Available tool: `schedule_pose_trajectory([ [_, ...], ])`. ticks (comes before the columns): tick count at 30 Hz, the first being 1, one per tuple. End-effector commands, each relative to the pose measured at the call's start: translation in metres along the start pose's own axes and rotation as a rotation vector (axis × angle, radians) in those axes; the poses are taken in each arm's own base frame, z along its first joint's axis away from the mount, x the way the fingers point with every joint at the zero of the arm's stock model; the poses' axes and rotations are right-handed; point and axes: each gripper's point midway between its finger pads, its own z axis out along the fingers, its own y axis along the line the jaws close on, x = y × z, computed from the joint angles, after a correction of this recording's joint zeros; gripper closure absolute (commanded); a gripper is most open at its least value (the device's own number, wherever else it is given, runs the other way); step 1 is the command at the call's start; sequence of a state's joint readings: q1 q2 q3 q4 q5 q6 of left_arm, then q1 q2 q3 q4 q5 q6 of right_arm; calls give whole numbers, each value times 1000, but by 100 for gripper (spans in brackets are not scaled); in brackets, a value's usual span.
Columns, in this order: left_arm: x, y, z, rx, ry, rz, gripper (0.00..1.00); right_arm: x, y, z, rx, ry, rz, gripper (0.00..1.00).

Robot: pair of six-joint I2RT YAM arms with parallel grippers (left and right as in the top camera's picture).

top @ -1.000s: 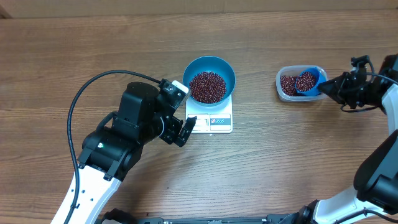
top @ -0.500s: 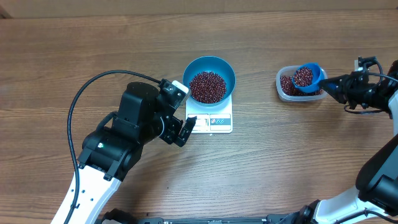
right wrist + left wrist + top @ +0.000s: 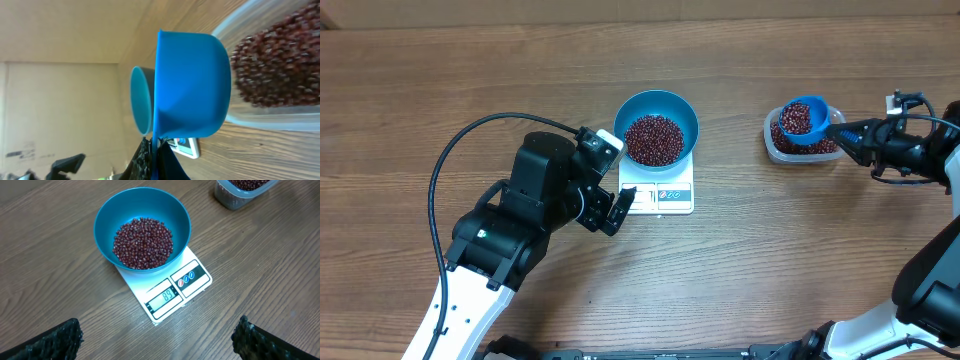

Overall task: Scoop item into bowl and weigh 150g on scale
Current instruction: 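Dip the blue scoop into the red beans with the right gripper, then carry the filled scoop with the right gripper over the teal bowl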

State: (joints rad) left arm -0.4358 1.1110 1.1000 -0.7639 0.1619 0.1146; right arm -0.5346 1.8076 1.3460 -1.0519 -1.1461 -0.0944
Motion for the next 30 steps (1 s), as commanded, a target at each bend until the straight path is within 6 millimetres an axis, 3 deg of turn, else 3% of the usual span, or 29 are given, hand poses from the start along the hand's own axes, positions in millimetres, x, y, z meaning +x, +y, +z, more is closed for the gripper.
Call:
schedule_pose_trajectory([
  [1, 1, -1, 1, 12, 3, 16, 0, 5, 30, 2, -136, 8, -80, 96],
  [16, 1, -1, 1, 12, 3, 16, 1, 37, 101, 5, -169, 39, -257, 96],
  [20, 1, -1, 1, 12, 3, 16, 1, 49, 120, 16, -184, 76, -294, 96],
  [30, 1, -1, 1, 12, 3, 16, 1, 55, 141, 61, -150, 131, -345, 96],
])
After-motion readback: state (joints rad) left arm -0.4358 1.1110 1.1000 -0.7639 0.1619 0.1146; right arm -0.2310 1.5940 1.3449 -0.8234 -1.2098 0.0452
